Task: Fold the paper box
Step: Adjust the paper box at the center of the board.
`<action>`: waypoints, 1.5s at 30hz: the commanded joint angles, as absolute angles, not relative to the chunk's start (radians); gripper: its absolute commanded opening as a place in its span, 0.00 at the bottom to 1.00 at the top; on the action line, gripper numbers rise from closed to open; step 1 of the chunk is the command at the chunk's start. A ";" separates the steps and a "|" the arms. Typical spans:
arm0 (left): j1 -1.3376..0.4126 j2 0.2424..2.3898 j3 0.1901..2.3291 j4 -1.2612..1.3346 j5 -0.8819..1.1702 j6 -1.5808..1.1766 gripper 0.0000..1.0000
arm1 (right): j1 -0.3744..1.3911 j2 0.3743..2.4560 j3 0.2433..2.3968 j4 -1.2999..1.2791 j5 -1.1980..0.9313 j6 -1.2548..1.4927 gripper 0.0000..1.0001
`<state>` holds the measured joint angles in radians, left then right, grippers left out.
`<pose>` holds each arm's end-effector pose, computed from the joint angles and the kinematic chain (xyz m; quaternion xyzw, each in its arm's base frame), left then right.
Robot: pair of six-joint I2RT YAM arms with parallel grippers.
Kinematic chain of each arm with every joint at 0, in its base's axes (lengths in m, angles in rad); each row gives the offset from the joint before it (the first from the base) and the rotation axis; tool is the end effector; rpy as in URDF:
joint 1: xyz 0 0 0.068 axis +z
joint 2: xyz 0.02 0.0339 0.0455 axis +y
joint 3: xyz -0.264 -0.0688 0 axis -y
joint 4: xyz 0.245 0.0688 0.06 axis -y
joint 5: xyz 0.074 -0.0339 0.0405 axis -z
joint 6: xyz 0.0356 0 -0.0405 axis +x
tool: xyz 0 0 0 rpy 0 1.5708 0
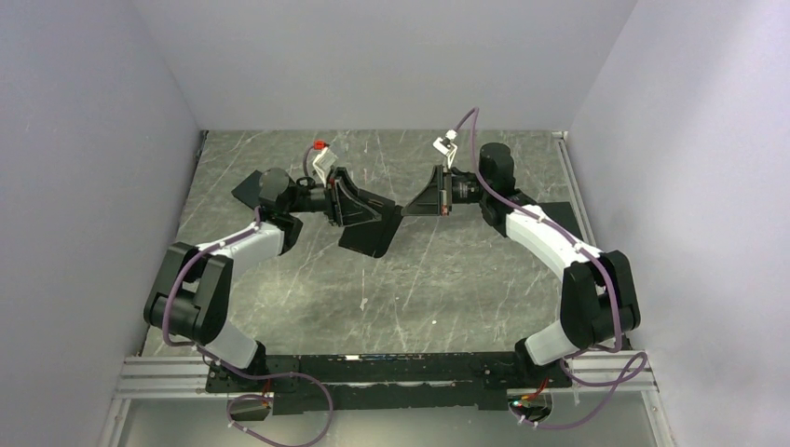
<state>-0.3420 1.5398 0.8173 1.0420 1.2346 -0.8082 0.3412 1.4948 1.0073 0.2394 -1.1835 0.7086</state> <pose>0.2871 -0.1379 0.2873 0.3462 0.5730 -0.6440 0.3703 0.2993 0.1412 0.2935 -0.2172 0.7065 0.6364 0.2205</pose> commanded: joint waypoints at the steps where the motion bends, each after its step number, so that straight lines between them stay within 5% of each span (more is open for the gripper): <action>1: -0.341 1.541 0.822 1.169 1.139 -0.849 0.00 | 0.341 1.472 1.057 0.223 -1.259 0.620 0.44; 3: -0.324 1.540 0.812 1.169 1.110 -0.869 0.00 | 0.317 1.439 1.073 0.118 -1.258 0.479 0.69; 5: -0.313 1.549 0.806 1.209 1.086 -0.912 0.00 | 0.309 1.393 1.065 0.044 -1.226 0.363 0.76; 19: -0.299 1.677 0.868 1.551 0.939 -1.256 0.00 | 0.369 1.407 0.943 0.226 -1.072 0.341 0.71; 29: -0.304 1.676 0.853 1.551 0.935 -1.268 0.00 | 0.420 1.444 1.028 0.171 -0.945 0.304 0.57; 34: -0.304 1.682 0.850 1.546 0.931 -1.267 0.00 | 0.437 1.444 1.063 0.153 -0.942 0.283 0.34; 38: -0.304 1.687 0.846 1.529 0.924 -1.254 0.00 | 0.454 1.438 1.087 0.088 -0.866 0.238 0.02; 45: -0.323 1.602 0.837 1.215 0.858 -1.028 0.00 | 0.539 1.416 1.144 -0.061 -0.573 0.161 0.00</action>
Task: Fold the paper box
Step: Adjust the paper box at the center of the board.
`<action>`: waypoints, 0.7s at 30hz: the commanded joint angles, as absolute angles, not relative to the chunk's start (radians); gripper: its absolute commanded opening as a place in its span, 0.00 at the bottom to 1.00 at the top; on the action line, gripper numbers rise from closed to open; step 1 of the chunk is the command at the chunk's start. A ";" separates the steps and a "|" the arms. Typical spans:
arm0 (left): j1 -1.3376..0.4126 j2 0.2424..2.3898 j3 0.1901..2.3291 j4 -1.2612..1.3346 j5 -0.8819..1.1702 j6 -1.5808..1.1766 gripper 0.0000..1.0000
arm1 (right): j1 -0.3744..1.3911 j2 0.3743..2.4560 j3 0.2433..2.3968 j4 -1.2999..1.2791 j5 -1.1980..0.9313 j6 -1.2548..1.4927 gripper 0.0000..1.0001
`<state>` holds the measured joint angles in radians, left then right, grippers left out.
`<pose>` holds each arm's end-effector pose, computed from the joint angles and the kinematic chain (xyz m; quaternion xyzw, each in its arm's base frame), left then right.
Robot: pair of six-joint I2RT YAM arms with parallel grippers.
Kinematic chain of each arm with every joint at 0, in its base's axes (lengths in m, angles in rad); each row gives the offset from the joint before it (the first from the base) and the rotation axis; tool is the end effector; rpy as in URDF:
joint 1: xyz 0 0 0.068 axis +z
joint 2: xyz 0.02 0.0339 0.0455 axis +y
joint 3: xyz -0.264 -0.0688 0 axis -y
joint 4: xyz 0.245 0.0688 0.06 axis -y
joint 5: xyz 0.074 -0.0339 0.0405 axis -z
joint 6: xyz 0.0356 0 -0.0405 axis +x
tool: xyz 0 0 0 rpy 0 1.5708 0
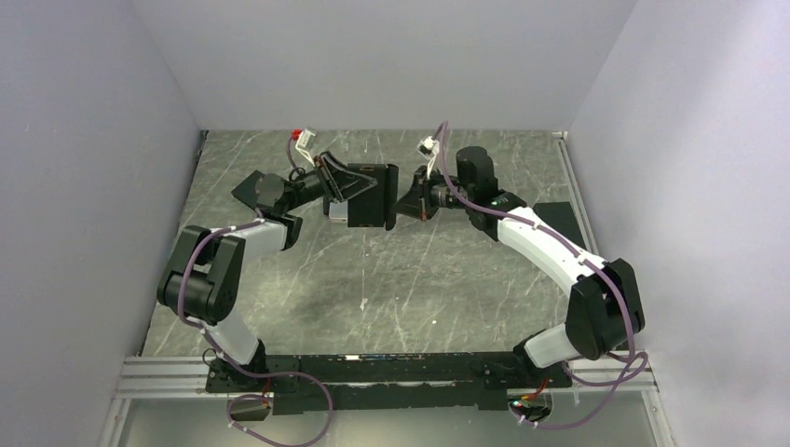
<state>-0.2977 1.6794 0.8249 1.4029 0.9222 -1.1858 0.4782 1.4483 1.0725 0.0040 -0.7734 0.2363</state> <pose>0.3131 -0.1257 0.2803 0.1622 0.5623 -0.6882 0.4288 0.2818 0.1741 0.3053 -0.3035 0.7334 0.4744 0.3807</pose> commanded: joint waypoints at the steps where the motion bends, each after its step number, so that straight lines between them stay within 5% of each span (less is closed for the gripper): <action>1: -0.328 1.585 0.838 1.153 0.841 -0.989 0.00 | 0.562 1.417 1.158 -0.085 -0.509 0.141 0.00; 7: -0.362 1.519 0.858 0.883 0.730 -0.805 0.00 | 0.685 1.439 1.241 -0.188 -0.257 0.054 0.00; 12: -0.379 1.540 0.870 0.835 0.693 -0.777 0.00 | 0.748 1.456 1.284 -0.223 -0.310 -0.017 0.01; 21: -0.370 1.586 0.859 0.933 0.730 -0.853 0.00 | 0.712 1.419 1.249 -0.260 -0.553 -0.099 0.29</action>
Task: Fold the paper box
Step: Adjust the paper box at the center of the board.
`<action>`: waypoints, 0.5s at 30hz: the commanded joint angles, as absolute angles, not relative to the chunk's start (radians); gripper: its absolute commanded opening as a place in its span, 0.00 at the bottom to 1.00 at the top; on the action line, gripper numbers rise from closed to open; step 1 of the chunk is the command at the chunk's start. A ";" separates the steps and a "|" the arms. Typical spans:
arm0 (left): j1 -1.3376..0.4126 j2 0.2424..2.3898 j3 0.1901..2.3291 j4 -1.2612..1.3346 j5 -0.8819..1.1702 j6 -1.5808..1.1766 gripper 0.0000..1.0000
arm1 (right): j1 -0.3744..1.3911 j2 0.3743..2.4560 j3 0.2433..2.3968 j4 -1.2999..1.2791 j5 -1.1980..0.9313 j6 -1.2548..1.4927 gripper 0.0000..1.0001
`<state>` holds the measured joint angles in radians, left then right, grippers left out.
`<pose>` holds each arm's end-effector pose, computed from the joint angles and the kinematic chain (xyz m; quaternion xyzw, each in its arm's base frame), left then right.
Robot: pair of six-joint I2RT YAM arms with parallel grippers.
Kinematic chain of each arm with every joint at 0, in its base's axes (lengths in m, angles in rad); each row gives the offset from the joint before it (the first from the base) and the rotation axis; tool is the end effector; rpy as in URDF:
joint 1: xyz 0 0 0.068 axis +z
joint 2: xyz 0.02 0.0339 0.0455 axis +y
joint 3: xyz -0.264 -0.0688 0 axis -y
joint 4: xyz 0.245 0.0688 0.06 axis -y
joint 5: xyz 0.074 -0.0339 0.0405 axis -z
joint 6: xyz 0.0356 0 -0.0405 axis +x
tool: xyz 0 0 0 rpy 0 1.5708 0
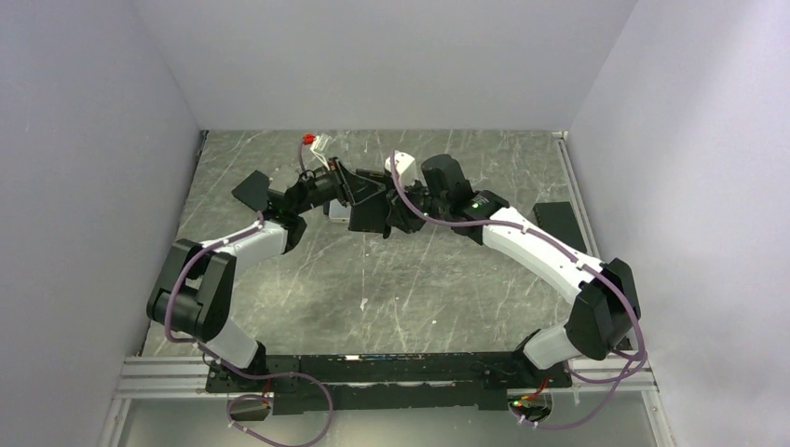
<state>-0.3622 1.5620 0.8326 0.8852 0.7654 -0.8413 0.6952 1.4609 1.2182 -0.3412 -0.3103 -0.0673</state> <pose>0.3081 -0.1431 0.2744 0.1326 0.6530 -0.5992 0.4438 0.2490 0.2218 0.3158 -0.3917 0.7804 0.2740 0.4031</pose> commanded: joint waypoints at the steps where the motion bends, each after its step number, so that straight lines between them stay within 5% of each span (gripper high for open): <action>1: -0.364 1.580 0.858 0.944 0.738 -0.867 0.00 | 0.683 1.411 1.237 -0.261 -0.582 -0.097 0.33; 9: -0.289 1.519 0.837 1.006 0.769 -1.025 0.00 | 0.440 1.285 1.183 -0.383 -0.955 -0.363 0.57; 13: -0.261 1.543 0.831 1.093 0.765 -1.159 0.00 | 0.426 1.267 1.165 -0.521 -1.065 -0.736 0.68; 15: -0.250 1.561 0.825 1.129 0.754 -1.237 0.00 | 0.423 1.269 1.150 -0.715 -1.144 -1.160 0.74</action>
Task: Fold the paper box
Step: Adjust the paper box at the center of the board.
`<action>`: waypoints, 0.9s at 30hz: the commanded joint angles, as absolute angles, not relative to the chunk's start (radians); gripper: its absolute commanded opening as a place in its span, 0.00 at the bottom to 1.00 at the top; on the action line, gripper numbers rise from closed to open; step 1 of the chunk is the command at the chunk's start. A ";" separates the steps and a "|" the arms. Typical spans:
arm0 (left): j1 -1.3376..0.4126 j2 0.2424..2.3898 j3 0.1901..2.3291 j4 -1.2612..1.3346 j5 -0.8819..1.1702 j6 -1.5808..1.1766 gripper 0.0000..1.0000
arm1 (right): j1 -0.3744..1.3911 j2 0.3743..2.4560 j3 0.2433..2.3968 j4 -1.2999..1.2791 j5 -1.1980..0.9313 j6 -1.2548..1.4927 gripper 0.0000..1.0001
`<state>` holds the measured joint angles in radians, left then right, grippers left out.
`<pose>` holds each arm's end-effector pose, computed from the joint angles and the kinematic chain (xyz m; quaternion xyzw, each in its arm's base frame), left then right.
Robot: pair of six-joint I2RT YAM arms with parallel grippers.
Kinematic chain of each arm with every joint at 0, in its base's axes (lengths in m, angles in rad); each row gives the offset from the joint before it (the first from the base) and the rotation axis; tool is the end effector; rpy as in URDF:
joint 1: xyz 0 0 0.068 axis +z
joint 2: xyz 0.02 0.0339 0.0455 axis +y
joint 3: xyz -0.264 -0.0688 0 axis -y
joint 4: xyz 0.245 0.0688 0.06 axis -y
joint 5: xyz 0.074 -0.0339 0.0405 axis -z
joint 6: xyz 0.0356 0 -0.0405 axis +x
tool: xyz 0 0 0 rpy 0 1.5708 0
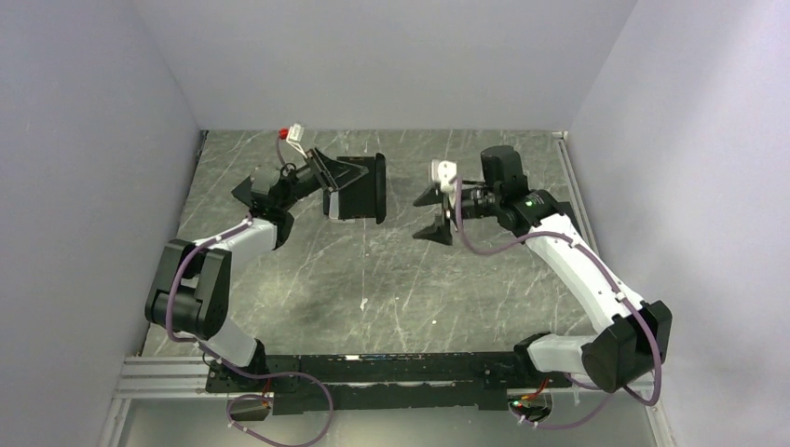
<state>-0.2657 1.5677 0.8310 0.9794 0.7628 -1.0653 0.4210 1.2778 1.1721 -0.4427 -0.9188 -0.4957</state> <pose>0.3195 -0.1124 0.2813 0.0474 0.6410 -0.6318 0.4333 0.2397 0.1383 0.3502 -0.5404 0.6051 0.3701 0.4526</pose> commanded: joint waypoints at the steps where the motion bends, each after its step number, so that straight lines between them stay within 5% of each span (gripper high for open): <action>1: -0.245 1.572 0.823 1.146 0.748 -1.266 0.00 | 0.420 1.277 1.142 -0.811 -1.172 -1.385 0.75; 3: -0.238 1.591 0.819 1.167 0.733 -1.310 0.00 | 0.420 1.306 1.147 -0.947 -1.203 -1.730 0.78; 5: -0.236 1.601 0.811 1.170 0.713 -1.343 0.00 | 0.422 1.327 1.165 -0.940 -1.250 -1.794 0.78; 16: -0.235 1.637 0.770 1.146 0.605 -1.486 0.00 | 0.551 1.321 1.108 -0.439 -0.883 -1.315 0.63; 27: -0.238 1.652 0.755 1.158 0.600 -1.561 0.00 | 0.656 1.326 1.070 -0.243 -0.611 -1.176 0.47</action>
